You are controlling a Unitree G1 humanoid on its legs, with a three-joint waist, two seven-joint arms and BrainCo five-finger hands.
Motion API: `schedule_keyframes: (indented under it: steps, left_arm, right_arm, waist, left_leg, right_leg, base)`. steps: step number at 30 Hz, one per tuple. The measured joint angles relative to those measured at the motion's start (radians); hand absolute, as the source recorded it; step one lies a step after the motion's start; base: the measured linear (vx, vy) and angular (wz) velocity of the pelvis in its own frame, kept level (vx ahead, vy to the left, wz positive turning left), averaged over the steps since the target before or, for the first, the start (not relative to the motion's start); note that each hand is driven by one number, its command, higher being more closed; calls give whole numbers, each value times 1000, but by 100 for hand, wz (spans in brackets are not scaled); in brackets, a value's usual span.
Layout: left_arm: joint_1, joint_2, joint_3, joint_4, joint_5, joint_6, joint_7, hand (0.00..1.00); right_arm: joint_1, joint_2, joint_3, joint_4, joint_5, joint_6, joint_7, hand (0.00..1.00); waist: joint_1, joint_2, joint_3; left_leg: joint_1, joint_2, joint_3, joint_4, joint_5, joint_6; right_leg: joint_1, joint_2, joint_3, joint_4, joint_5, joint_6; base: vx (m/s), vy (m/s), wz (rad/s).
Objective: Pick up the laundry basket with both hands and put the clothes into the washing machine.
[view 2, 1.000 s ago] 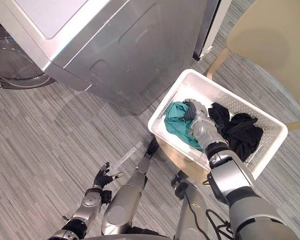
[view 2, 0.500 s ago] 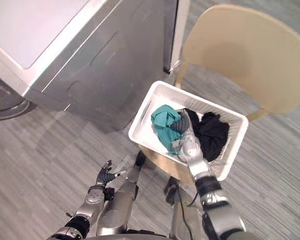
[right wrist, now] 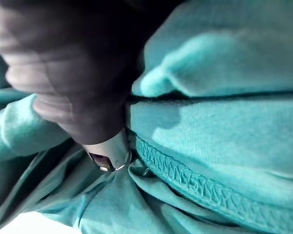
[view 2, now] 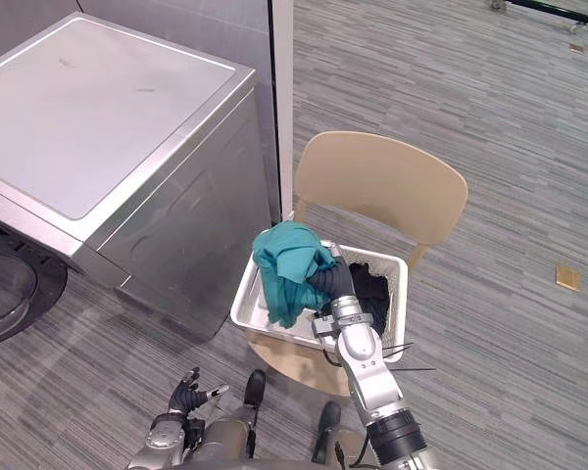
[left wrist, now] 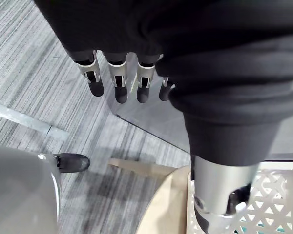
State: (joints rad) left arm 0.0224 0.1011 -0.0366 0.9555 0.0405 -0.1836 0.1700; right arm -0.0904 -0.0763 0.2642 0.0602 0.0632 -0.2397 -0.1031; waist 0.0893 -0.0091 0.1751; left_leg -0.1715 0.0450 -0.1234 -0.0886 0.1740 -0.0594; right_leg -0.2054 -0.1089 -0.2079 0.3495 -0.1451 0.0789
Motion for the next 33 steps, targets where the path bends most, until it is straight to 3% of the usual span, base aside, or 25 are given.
schedule_keyframes:
  steps: [1,2,4,5,6,7,9,10,11,12,14,15,16,17,18,20,21,24,30,31,33]
  left_arm:
    - [-7,13,1,-19,-3,-1,1,0]
    - [-5,23,2,-49,-11,-10,4,0]
    - [2,29,13,-96,-21,-19,7,0]
    - [11,24,33,-145,-41,-21,9,0]
    - [47,1,38,-207,-70,-23,20,0]
    - [55,-6,37,-223,-74,-23,24,0]
    - [103,-37,-12,-333,-106,-31,26,0]
    - [111,-43,-31,-367,-115,-31,26,0]
    - [115,-47,-52,-422,-120,-33,25,0]
    - [114,-51,-61,-444,-120,-34,25,0]
    - [118,-52,-79,-596,-117,-42,23,0]
    - [116,-51,-79,-635,-115,-48,25,0]
    - [108,-42,-77,-718,-107,-75,27,0]
    - [89,-35,-78,-757,-102,-100,28,0]
    - [76,-34,-78,-772,-91,-112,30,0]
    - [33,-10,-113,-801,-59,-129,42,0]
    - [10,8,-131,-802,-37,-130,48,0]
    - [-75,61,-237,-810,21,-138,54,0]
    - [-154,68,-341,-810,53,-137,56,0]
    - [-165,69,-353,-810,56,-137,62,100]
    - [-183,71,-363,-809,81,-137,80,100]
  right_arm:
    - [9,1,-1,-15,6,-2,-3,100]
    - [11,2,0,-26,6,-13,-3,100]
    - [-2,2,1,-39,6,-26,-3,100]
    - [-25,7,1,-36,6,-29,-5,100]
    - [-48,-4,-1,-32,6,-30,-12,100]
    - [-49,-10,0,-32,6,-30,-14,100]
    - [-50,-42,-17,-29,7,-31,-34,100]
    - [-52,-58,-24,-26,6,-31,-38,100]
    - [-71,-67,-34,-1,5,-31,-49,100]
    - [-83,-74,-37,14,5,-30,-49,100]
    - [-119,-90,-47,39,6,-25,-50,100]
    - [-124,-95,-46,39,6,-25,-50,100]
    - [-132,-103,-40,39,8,-25,-49,100]
    - [-143,-103,-32,39,10,-25,-47,100]
    - [-153,-103,-24,39,18,-25,-44,100]
    - [-181,-95,2,36,49,-26,-16,100]
    - [-182,-88,9,31,59,-28,-3,100]
    - [-204,-54,58,30,112,-35,55,100]
    - [-222,-31,174,32,207,-34,108,100]
    - [-232,-30,188,33,231,-34,109,100]
    - [-240,-29,217,35,282,-34,110,100]
  waist:
    - [-21,-6,-1]
    - [-21,-18,-7]
    - [-8,-30,-12]
    - [16,-28,-10]
    - [41,2,-3]
    - [41,11,-1]
    - [30,59,10]
    - [33,69,12]
    - [39,61,21]
    - [36,57,23]
    - [22,53,22]
    - [19,56,22]
    - [6,62,20]
    - [3,67,20]
    - [6,68,20]
    - [2,75,13]
    - [-2,66,8]
    - [4,58,-16]
    - [-2,55,-34]
    - [-4,55,-40]
    - [-15,55,-62]
  left_leg:
    - [-15,-18,-46,28,11,10]
    - [-43,-36,-81,60,18,0]
    - [-88,-50,-118,97,27,-13]
    - [-106,-43,-128,95,42,-34]
    - [-126,-12,-137,93,52,-48]
    - [-131,-7,-143,94,53,-48]
    - [-153,40,-178,73,41,-53]
    - [-152,59,-168,51,17,-55]
    - [-163,65,-94,42,-59,-30]
    - [-172,59,-44,43,-58,-18]
    - [-186,5,98,191,-59,-6]
    - [-187,1,121,244,-67,4]
    - [-166,10,156,365,-145,45]
    - [-147,24,167,400,-188,40]
    - [-145,25,168,398,-192,35]
    - [-74,9,155,260,-184,23]
    - [-47,-9,141,189,-143,11]
    - [8,-36,107,14,-58,17]
    - [33,-59,99,-5,-26,36]
    - [33,-59,99,-5,-26,36]
    - [36,-55,98,-5,-25,34]
  right_leg:
    - [-21,-11,55,173,-68,3]
    - [-10,-19,105,264,-110,18]
    - [19,-7,165,237,-158,33]
    - [33,12,181,168,-191,7]
    - [48,50,172,111,-204,-24]
    - [49,58,166,105,-201,-26]
    - [47,101,90,92,-177,-52]
    - [51,112,73,73,-161,-61]
    - [61,105,46,18,-120,-78]
    - [62,90,28,-4,-102,-84]
    - [44,23,-24,-44,-53,-80]
    - [42,11,-34,-45,-47,-75]
    - [41,-13,-68,-46,-40,-67]
    - [42,-25,-90,-45,-37,-61]
    - [43,-29,-99,-46,-34,-56]
    - [84,-28,-132,-87,-17,-27]
    - [98,-40,-150,-103,-11,-23]
    - [115,-50,-180,-153,17,10]
    - [152,-55,-173,-188,36,23]
    - [153,-54,-173,-192,38,24]
    - [161,-50,-174,-201,41,21]
  base:
    - [-47,-133,122]
    - [-56,-214,148]
    - [-125,-240,77]
    - [-227,-267,9]
    - [-243,-246,5]
    - [-252,-194,22]
    - [-260,-158,69]
    - [-240,-139,68]
    - [-176,-93,52]
    - [-188,-76,84]
    - [-134,-27,79]
    - [-119,42,74]
    - [-128,94,82]
    - [-120,116,81]
    - [-97,136,53]
    - [-48,128,51]
    - [-16,132,73]
    - [-19,113,51]
    - [23,32,9]
    - [0,0,0]
    - [9,-16,0]
